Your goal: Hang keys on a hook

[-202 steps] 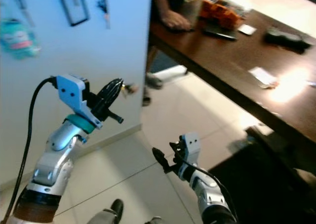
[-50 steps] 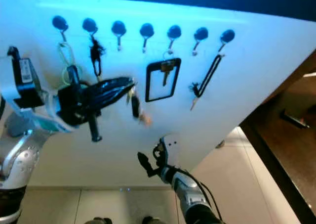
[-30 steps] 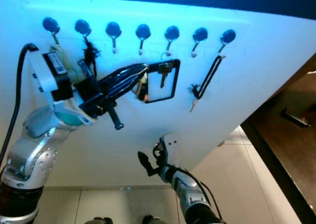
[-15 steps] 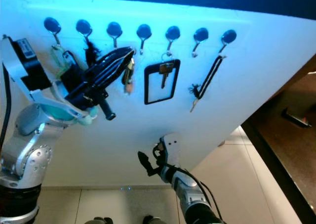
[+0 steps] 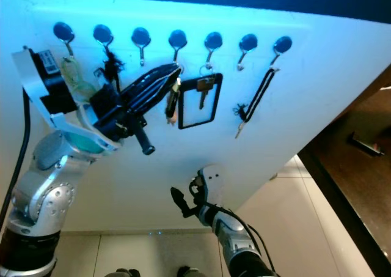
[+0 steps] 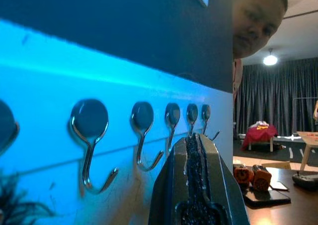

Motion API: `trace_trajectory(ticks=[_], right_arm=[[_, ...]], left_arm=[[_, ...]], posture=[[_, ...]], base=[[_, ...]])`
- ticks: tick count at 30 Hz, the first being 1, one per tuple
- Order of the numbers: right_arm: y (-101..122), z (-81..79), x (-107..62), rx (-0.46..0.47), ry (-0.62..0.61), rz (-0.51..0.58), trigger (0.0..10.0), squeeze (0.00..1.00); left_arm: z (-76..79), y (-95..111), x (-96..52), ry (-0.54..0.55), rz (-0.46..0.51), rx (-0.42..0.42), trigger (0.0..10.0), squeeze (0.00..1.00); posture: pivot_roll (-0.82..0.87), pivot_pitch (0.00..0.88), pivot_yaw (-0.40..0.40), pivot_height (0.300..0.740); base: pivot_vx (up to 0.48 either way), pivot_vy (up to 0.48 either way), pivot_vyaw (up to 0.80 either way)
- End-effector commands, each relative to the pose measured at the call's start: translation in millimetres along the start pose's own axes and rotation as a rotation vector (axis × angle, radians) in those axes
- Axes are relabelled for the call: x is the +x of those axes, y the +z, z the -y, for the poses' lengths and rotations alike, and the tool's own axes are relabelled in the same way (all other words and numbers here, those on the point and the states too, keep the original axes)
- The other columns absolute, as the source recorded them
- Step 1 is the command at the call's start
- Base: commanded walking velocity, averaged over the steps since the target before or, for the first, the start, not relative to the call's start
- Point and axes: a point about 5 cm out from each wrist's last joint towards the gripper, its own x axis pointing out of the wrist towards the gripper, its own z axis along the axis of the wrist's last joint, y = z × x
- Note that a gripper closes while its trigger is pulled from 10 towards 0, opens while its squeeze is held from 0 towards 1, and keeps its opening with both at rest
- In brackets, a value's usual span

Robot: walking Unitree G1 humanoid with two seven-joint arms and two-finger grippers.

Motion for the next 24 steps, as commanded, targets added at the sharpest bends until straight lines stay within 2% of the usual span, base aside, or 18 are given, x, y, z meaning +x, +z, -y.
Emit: trace_trajectory(ticks=[1,7,12,18,24], right_arm=[[-6.2,2.0,-3.4,0.022,-0.019,-0.015,10.0,0.00],[-5.3,2.3,-3.3,0.024,-0.023,-0.009,10.0,0.00],[-5.2,2.4,-3.5,0.024,-0.024,-0.007,10.0,0.00],[-6.0,2.7,-4.1,0.021,-0.024,-0.010,10.0,0.00],[-6.1,2.4,-3.9,0.018,-0.021,-0.013,10.0,0.00]], left_arm=[[1.2,-4.2,3.0,-0.007,-0.007,-0.004,10.0,0.00],[-3.0,-8.8,11.6,0.056,-0.012,0.004,10.0,0.00],[-7.1,-9.8,11.9,0.092,-0.014,0.012,10.0,0.00],[-16.6,-8.0,4.2,0.142,-0.018,0.020,10.0,0.00],[-17.3,-6.9,0.1,0.162,-0.006,-0.005,10.0,0.00]], posture=[[0.09,0.088,0.002,0.740],[0.09,0.086,0.005,0.740],[0.09,0.084,0.005,0.740],[0.09,0.081,0.002,0.740],[0.09,0.078,0.001,0.740]], base=[[0.000,0.000,0.00],[0.000,0.000,0.00],[0.000,0.000,0.00],[0.000,0.000,0.00],[0.000,0.000,0.00]])
